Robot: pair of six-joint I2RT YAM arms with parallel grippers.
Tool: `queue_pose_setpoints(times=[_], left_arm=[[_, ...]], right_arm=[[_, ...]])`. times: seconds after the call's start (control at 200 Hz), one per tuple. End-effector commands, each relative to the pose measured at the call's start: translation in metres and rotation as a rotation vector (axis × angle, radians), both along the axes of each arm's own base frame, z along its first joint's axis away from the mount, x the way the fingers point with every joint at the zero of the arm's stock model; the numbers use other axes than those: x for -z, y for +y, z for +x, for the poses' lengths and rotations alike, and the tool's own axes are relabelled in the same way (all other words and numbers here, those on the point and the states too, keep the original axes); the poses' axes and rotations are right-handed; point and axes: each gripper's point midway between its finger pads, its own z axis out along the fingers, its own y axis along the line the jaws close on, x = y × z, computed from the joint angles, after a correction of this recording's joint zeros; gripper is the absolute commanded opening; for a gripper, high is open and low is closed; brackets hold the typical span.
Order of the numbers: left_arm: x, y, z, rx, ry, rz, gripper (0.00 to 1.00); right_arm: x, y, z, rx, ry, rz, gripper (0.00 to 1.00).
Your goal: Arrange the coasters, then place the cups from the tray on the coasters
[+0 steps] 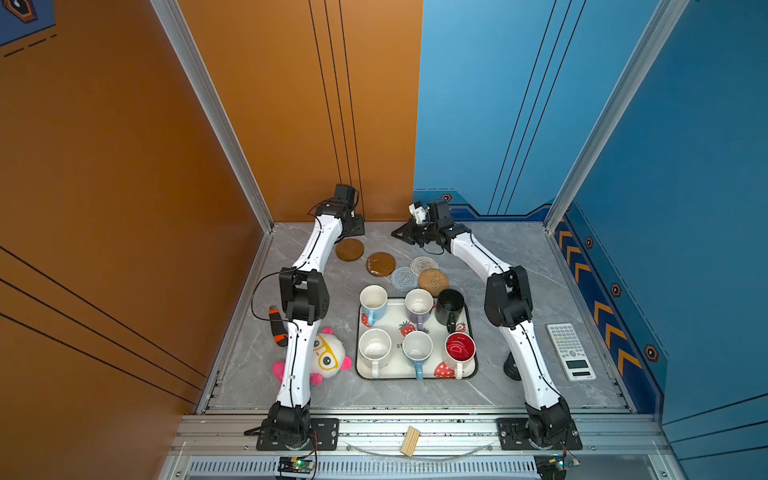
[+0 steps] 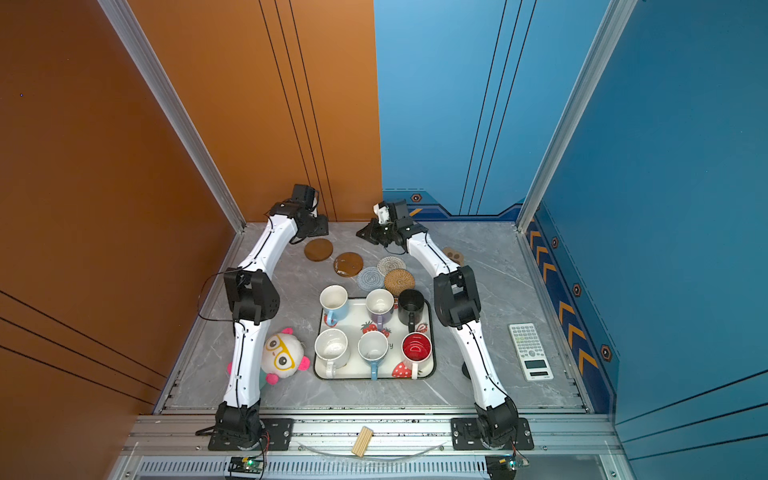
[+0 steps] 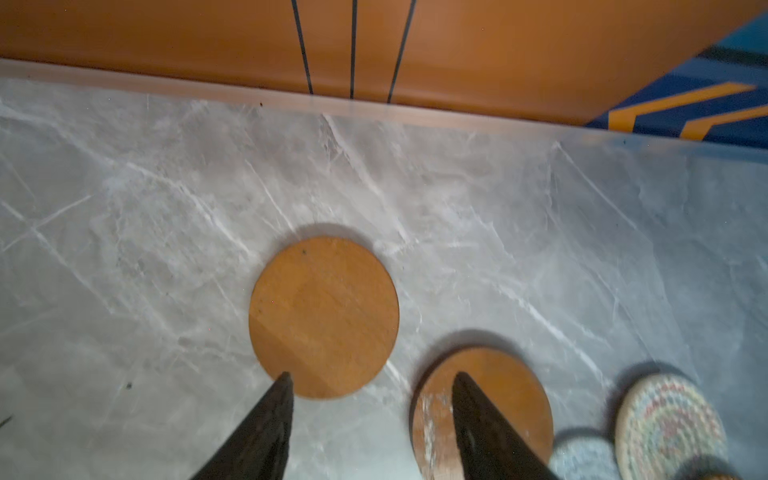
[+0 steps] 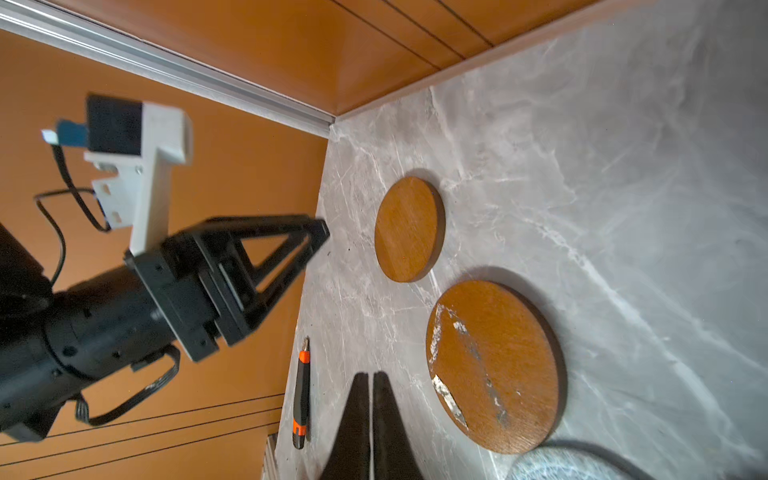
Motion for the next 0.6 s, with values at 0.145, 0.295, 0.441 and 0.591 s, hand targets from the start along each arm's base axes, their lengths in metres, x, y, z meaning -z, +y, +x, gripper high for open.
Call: queue_pose_setpoints(times=[0.145,0.295,0.441,0.591], left_arm=[[0.025,-0.012,0.054,-0.039,-0.145,-0.146,0.65],[0.043,-0.011,0.071,-0.079,-0.193,-0.178,0.67],[0.052,-0.016,0.084,-0.115,-0.257,-0.213,0.67],[0.059,-0.014,0.094,-0.139,-0.300,-0.218,0.67]], right_arm=[[-0.031,-0.004,-0.009,-0.028,-0.018,0.042,0.00],[-0.032,-0.015,-0.017,-0.018,-0.019,0.018,0.00],[-0.037,-0.023,-0.022,-0.005,-0.028,0.015,0.00],[-0.042,-0.027,-0.029,-0.010,-0.033,0.012,0.00]])
